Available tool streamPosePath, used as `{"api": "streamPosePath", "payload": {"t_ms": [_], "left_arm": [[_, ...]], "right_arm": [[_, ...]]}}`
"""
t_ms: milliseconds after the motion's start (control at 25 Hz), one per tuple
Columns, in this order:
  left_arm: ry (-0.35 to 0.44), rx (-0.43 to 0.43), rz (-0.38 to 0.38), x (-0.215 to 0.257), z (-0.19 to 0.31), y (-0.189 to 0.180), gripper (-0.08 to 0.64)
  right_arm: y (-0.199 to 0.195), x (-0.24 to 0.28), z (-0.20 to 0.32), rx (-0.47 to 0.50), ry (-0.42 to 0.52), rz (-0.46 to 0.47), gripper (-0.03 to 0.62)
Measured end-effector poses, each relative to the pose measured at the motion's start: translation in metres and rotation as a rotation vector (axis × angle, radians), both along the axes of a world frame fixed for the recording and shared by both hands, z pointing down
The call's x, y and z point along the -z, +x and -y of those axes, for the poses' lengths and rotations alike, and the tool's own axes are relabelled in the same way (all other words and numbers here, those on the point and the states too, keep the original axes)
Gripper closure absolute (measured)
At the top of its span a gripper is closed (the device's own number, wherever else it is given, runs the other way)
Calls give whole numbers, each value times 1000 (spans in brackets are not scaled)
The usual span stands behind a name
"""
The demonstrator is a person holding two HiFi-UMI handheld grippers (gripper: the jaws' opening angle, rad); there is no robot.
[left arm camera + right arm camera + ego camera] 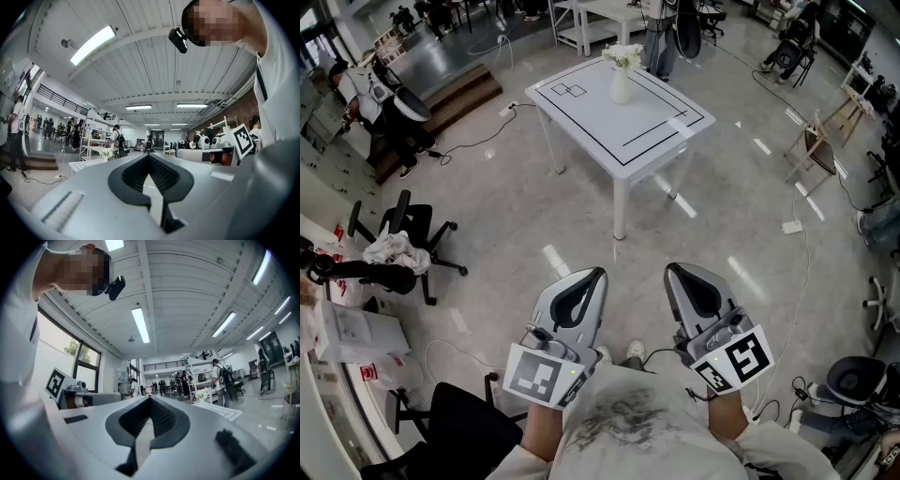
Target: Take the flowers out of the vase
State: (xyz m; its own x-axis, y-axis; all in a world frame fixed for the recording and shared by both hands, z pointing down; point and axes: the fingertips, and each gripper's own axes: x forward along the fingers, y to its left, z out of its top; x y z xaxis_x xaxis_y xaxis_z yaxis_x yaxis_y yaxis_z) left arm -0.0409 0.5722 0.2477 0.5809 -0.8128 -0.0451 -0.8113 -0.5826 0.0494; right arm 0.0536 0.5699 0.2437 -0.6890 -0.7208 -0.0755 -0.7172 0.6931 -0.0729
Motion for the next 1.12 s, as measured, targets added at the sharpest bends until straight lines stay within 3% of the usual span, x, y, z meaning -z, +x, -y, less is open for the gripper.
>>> {"api": "streamPosePath", "payload": {"t_ms": [760,1120], "left_arm": [[10,18,4,5,18,55,552],[-9,32,14,-1,46,57,552]], "right_arm": [[52,6,22,-23,29,-3,577],[59,2,53,-66,47,-31,577]]}}
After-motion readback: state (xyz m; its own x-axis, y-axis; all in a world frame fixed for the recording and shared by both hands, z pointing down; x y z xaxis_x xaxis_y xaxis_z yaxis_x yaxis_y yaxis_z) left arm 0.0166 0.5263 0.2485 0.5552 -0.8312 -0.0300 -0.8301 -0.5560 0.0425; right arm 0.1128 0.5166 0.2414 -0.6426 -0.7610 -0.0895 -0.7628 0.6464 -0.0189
